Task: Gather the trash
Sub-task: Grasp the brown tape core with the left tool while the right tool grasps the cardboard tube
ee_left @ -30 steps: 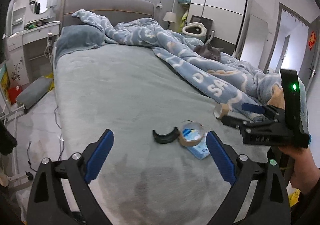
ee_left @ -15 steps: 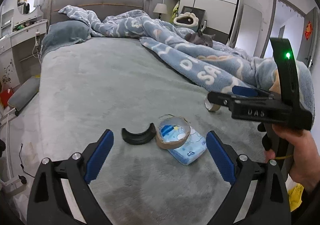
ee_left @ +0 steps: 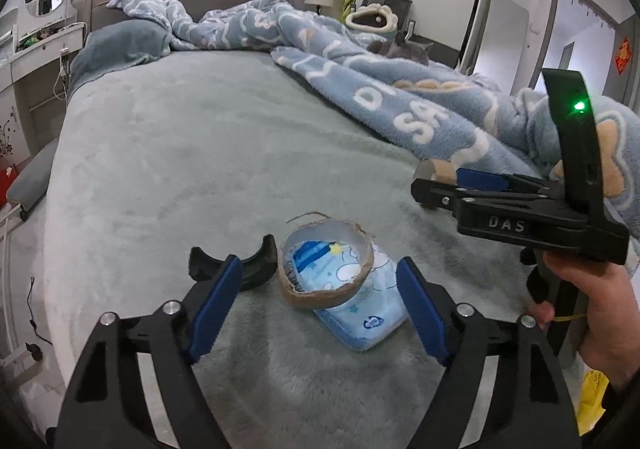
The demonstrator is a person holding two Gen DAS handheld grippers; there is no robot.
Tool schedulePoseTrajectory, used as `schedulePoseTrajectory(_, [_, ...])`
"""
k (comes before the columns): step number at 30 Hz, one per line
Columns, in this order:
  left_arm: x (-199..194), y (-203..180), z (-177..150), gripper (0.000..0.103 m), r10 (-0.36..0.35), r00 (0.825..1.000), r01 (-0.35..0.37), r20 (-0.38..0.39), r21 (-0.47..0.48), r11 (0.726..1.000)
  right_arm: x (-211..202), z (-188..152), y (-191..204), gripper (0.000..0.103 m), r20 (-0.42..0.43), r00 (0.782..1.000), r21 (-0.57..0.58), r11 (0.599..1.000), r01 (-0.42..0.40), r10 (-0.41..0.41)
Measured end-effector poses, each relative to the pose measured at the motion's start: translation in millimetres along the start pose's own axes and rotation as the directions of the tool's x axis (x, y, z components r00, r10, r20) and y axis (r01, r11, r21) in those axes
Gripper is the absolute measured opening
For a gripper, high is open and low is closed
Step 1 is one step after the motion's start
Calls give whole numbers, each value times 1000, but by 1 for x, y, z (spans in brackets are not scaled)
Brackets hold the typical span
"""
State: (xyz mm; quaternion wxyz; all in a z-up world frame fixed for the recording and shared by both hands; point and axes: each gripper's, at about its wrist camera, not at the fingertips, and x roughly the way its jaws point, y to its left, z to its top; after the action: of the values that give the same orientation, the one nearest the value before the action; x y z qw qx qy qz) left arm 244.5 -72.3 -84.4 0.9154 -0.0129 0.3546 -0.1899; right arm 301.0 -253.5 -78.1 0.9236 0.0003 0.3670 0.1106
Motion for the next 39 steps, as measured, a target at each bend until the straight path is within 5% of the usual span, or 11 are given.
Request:
schedulePoseTrajectory(8, [9, 2, 1, 66, 13, 1000, -13, -28, -20, 1000, 5, -1, -4, 69, -6, 999, -6, 999, -39, 39])
schedulePoseTrajectory(12, [9, 3, 0, 52, 0, 999, -1, -38, -25, 1000, 7, 2, -6, 68, -1, 999, -3, 999, -41, 40])
schedulePoseTrajectory(31, [-28, 25, 4, 51, -21, 1000, 22, 18, -48, 999, 15, 12, -3, 21, -42, 999, 27, 1000, 6, -5])
schedulePoseTrajectory(39, [-57, 36, 1, 51, -27, 999, 29, 31, -52, 998, 3, 14, 10, 20, -31, 999, 36, 999, 6, -5])
